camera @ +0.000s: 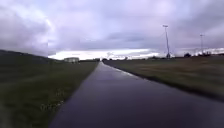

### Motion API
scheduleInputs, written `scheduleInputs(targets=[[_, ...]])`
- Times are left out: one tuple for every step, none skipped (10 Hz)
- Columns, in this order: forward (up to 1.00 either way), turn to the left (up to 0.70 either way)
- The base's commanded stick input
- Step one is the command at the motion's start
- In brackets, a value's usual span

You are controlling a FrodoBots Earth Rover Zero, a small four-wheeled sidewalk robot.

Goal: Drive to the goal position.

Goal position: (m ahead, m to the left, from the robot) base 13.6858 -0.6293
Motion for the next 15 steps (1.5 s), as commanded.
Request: scheduleInputs(targets=[[0.7,0.27],[0.7,0.27],[0.7,0.0],[0.7,0.0],[0.7,0.0],[0.7,0.0],[0.7,0.0],[0.7,0.0],[0.7,0.0],[0.7,0.0],[0.7,0.0],[0.7,0.0],[0.7,0.0],[0.7,0.0],[0.7,0.0]])
